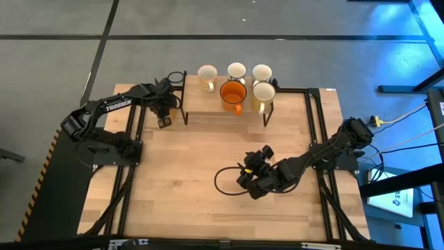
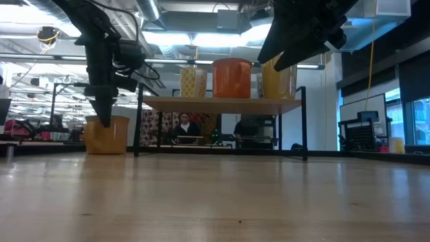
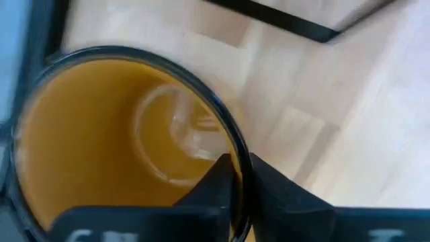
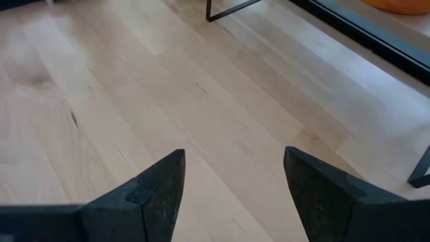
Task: Place coffee mugs
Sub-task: Put the yellow mug on the shelf
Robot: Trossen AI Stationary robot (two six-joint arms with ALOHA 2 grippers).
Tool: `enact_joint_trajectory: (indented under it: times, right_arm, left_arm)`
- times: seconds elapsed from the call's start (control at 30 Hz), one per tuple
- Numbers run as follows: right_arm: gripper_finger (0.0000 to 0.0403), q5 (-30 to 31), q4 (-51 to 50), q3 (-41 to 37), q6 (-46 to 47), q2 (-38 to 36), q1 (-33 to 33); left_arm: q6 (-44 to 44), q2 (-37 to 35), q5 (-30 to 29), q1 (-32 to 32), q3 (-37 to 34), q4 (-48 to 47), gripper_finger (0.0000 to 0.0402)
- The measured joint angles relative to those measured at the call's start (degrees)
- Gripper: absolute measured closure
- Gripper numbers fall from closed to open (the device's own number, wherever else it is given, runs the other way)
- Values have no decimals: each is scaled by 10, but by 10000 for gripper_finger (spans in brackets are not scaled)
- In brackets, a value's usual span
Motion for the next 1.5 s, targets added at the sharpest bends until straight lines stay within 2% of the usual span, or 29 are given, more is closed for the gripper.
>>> enact_joint_trajectory:
  times: [0.07, 0.3, 0.5, 0.6, 0.73, 0.93, 1.03, 1.1, 1.23, 1.5]
  right_arm:
    - [165, -1, 0, 0, 0, 0, 0]
    - [165, -16, 7, 0, -2, 0, 0]
    - [165, -16, 16, 0, -9, 0, 1]
    - [165, -19, 23, 0, -16, 0, 1]
    - [165, -26, 37, 0, -29, 0, 1]
    - [165, -26, 50, 0, -32, 0, 1]
    - [165, -27, 69, 0, -39, 0, 1]
    - [165, -24, 120, 1, -69, 6, 1]
    - [165, -77, 202, 0, -142, 19, 0]
    - [165, -50, 215, 1, -166, 31, 0]
  left_arm:
    - [-12, -1, -5, -1, 1, -1, 386]
    - [-67, -26, 3, -31, 8, -49, 387]
    - [-149, -101, 12, -82, 29, -99, 387]
    - [-194, -139, 36, -109, 31, -134, 387]
    - [-258, -183, 45, -168, 32, -183, 387]
    - [-354, -224, 49, -295, 32, -203, 387]
    - [-406, -224, 51, -361, 32, -193, 387]
    - [-471, -218, 56, -398, 32, -187, 387]
    - [-572, -201, 56, -456, 33, -131, 387]
    - [-662, -121, -17, -524, 34, -41, 387]
